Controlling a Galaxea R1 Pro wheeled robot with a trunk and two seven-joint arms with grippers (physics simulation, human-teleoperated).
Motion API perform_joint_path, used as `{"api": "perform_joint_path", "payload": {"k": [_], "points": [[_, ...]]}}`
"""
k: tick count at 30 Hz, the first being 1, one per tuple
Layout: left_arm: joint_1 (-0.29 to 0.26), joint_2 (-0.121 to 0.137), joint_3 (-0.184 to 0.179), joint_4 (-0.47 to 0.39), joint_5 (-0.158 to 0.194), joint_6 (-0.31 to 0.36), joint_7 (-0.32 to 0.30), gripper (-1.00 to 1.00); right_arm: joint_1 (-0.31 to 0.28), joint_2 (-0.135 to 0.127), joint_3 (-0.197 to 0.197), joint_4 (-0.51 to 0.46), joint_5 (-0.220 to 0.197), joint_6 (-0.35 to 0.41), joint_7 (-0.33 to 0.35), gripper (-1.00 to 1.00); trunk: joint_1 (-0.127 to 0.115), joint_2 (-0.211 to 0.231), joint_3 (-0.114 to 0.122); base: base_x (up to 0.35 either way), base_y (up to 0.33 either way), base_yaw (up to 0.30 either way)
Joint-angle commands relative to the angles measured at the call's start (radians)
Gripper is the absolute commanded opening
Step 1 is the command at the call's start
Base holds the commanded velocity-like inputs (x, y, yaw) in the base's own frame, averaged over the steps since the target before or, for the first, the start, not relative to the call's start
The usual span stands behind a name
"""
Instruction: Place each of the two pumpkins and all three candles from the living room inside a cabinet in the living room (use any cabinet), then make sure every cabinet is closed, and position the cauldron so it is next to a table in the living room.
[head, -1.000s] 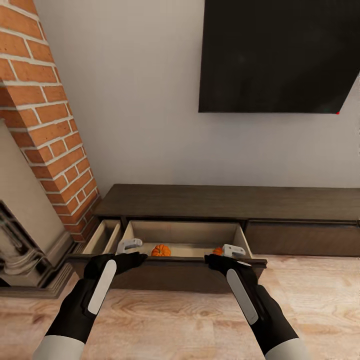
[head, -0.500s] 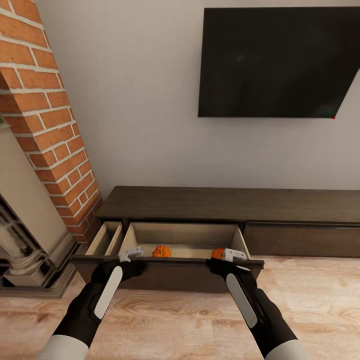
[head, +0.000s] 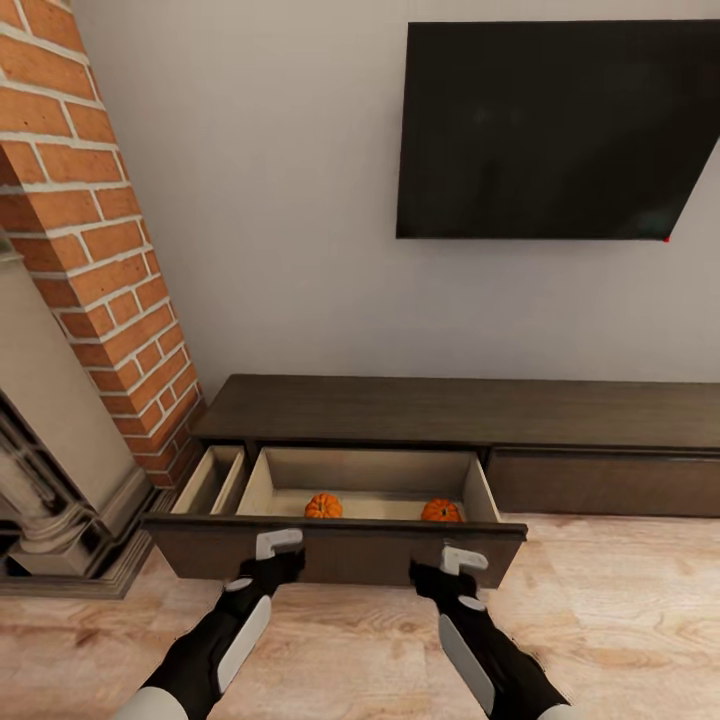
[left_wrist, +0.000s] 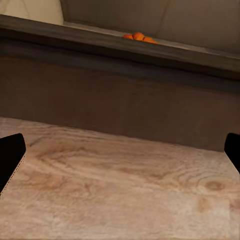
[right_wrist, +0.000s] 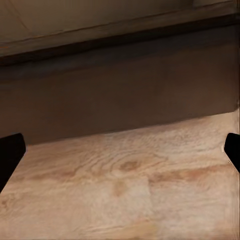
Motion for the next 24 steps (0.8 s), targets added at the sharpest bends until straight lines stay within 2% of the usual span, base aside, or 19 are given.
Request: {"api": "perform_joint_path", "payload": {"k": [1, 4, 10, 12, 13, 16, 21, 22, 24], "points": [[-0.001, 0.000, -0.012, 0.012, 0.010, -0.029, 0.008, 1.00, -0.001, -0.001, 0.011, 0.029, -0.005, -0.034, -0.008, 1.00, 0.004, -0.007, -0.004, 0.000, 0.000, 0.000], [-0.001, -0.002, -0.028, 0.039, 0.012, -0.075, 0.007, 1.00, -0.001, 0.000, 0.023, 0.113, -0.005, -0.121, -0.007, 1.00, 0.015, -0.028, -0.013, 0.000, 0.000, 0.000], [-0.001, -0.006, -0.037, 0.096, 0.011, -0.128, 0.003, 1.00, -0.001, 0.001, 0.028, 0.203, -0.004, -0.213, -0.007, 1.00, 0.038, -0.070, -0.032, 0.000, 0.000, 0.000], [-0.001, -0.007, -0.042, 0.133, 0.011, -0.191, 0.001, 1.00, -0.001, 0.001, 0.028, 0.244, -0.004, -0.270, -0.007, 1.00, 0.046, -0.084, -0.038, 0.000, 0.000, 0.000], [-0.001, -0.008, -0.051, 0.164, 0.011, -0.241, 0.000, 1.00, -0.001, 0.002, 0.029, 0.279, -0.004, -0.311, -0.007, 1.00, 0.050, -0.091, -0.042, 0.000, 0.000, 0.000], [-0.001, -0.009, -0.085, 0.208, 0.011, -0.312, -0.001, 1.00, -0.001, 0.003, 0.031, 0.332, 0.004, -0.370, -0.006, 1.00, 0.061, -0.112, -0.051, 0.000, 0.000, 0.000], [-0.001, -0.010, -0.109, 0.223, 0.014, -0.358, 0.000, 1.00, -0.001, 0.007, 0.091, 0.354, 0.033, -0.452, -0.005, 1.00, 0.080, -0.147, -0.067, 0.000, 0.000, 0.000], [-0.001, -0.011, -0.111, 0.226, 0.015, -0.373, 0.000, 1.00, -0.001, 0.011, 0.116, 0.356, 0.036, -0.492, -0.006, 1.00, 0.084, -0.154, -0.070, 0.000, 0.000, 0.000], [-0.001, -0.011, -0.112, 0.233, 0.014, -0.399, 0.000, 1.00, -0.001, 0.015, 0.142, 0.358, 0.038, -0.539, -0.006, 1.00, 0.092, -0.168, -0.076, 0.000, 0.000, 0.000]]}}
